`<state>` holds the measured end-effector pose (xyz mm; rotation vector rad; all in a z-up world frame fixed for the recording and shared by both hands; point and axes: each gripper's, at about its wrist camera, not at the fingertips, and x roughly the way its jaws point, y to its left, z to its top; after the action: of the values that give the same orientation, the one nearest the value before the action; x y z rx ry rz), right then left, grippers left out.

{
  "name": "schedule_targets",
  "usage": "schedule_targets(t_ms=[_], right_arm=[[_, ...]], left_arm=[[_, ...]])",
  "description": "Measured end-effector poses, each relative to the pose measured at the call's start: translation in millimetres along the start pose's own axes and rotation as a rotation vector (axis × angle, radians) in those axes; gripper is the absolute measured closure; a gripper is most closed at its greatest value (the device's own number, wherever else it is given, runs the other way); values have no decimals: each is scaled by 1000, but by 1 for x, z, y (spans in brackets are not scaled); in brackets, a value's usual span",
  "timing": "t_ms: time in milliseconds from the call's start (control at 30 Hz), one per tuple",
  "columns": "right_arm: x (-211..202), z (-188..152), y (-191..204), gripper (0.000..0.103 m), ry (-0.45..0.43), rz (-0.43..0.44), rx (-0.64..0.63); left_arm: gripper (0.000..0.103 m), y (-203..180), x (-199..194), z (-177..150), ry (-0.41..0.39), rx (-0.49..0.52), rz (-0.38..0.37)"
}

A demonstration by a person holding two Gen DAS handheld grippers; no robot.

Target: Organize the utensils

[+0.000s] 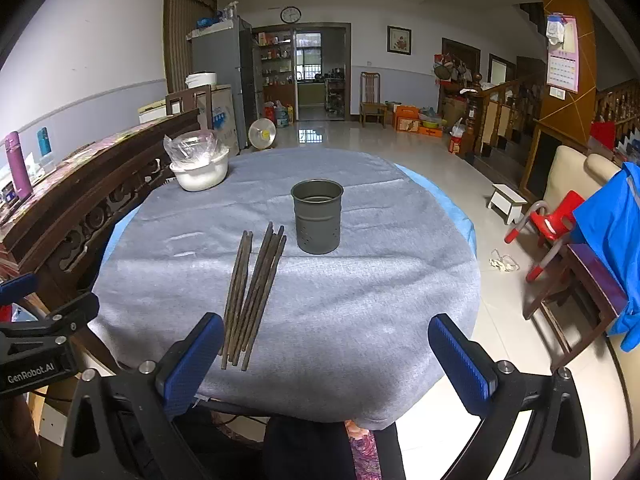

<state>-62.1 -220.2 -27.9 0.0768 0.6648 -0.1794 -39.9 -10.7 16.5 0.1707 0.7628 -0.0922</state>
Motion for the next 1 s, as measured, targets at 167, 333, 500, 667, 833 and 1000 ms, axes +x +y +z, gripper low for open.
schedule_targets(t_ms=[167, 333, 500, 667, 833, 1000], right_arm=[[4, 1, -2, 0, 22, -7, 5], [10, 3, -2, 0, 38, -11, 10], [21, 3, -2, 0, 57, -21, -5], [43, 10, -3, 0, 88, 14, 4], [94, 27, -15, 0, 148, 162, 85], [158, 41, -17, 15, 207, 237, 139]], left_arm=[[0, -2, 6, 3, 17, 8, 2], [0, -3, 13, 6, 31, 13, 0], [0, -4, 26, 9, 54, 11, -4], [0, 0, 55, 20, 86, -2, -28], [0, 8, 114, 36, 161, -48, -67], [1, 13, 173, 53, 237, -134, -127]])
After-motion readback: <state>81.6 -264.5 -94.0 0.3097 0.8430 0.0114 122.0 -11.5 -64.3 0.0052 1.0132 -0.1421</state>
